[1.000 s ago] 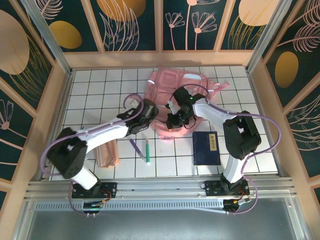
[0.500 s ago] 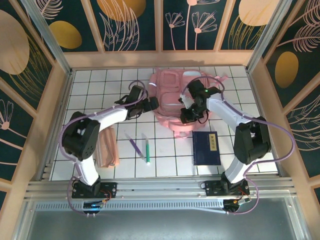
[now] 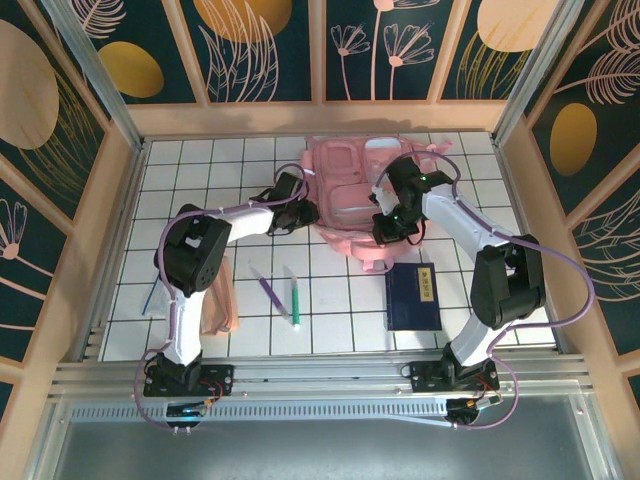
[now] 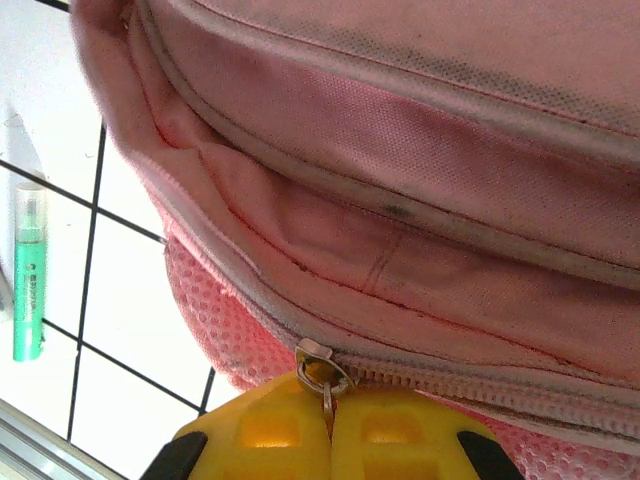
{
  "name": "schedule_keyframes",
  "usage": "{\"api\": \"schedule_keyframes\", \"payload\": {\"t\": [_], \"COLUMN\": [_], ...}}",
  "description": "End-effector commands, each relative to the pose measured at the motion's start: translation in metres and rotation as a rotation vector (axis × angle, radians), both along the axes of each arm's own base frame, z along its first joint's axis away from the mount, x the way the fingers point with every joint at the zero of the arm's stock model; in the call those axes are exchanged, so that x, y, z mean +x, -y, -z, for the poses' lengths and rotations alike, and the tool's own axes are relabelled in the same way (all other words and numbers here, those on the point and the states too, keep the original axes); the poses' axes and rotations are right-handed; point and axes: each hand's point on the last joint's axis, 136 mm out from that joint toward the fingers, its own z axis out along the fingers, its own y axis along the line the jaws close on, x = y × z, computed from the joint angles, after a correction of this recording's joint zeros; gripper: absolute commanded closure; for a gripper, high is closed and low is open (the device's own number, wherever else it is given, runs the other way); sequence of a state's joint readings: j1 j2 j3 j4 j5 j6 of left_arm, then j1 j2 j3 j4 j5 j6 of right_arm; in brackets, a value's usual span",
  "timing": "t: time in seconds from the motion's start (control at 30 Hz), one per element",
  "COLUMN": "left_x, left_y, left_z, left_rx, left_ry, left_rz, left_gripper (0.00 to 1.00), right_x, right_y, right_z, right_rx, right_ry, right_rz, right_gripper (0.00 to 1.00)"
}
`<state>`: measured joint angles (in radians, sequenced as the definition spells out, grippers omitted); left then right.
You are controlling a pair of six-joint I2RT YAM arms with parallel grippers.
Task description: Pack the student bag
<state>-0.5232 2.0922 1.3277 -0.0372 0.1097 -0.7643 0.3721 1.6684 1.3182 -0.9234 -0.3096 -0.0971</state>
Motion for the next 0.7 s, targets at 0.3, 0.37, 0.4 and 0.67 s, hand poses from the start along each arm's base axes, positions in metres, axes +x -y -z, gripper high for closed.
{"api": "schedule_keyframes", "payload": {"t": [0.3, 0.37, 0.4, 0.67], "left_x": [-0.019, -0.037, -0.044, -0.090], "left_y": [-0.063, -0.078, -0.084, -0.117], "left_z": [-0.086, -0.095, -0.096, -0.097], "left_rx": [-0.021, -0.043, -0.058, -0.172], "left_ry": [0.127, 0.121, 0.113, 0.068], "left_rz": [-0.329, -0.393, -0.426, -0.611], "left_gripper": [1.00, 1.00, 1.00, 1.00], "right_x": [0.032, 0.042, 0.046, 0.077], "right_y": [0.011, 0.001, -0.005, -0.072], "right_z": [-0.012, -0.017, -0.019, -0.015], "right_rx": [-0.022, 0.010, 0.024, 0.087], "right_ry": [0.108, 0.130, 0.142, 0.169], "right_rz": [0.036, 0.034, 0.025, -0.086], "right_gripper": [1.00, 1.00, 1.00, 1.00]}}
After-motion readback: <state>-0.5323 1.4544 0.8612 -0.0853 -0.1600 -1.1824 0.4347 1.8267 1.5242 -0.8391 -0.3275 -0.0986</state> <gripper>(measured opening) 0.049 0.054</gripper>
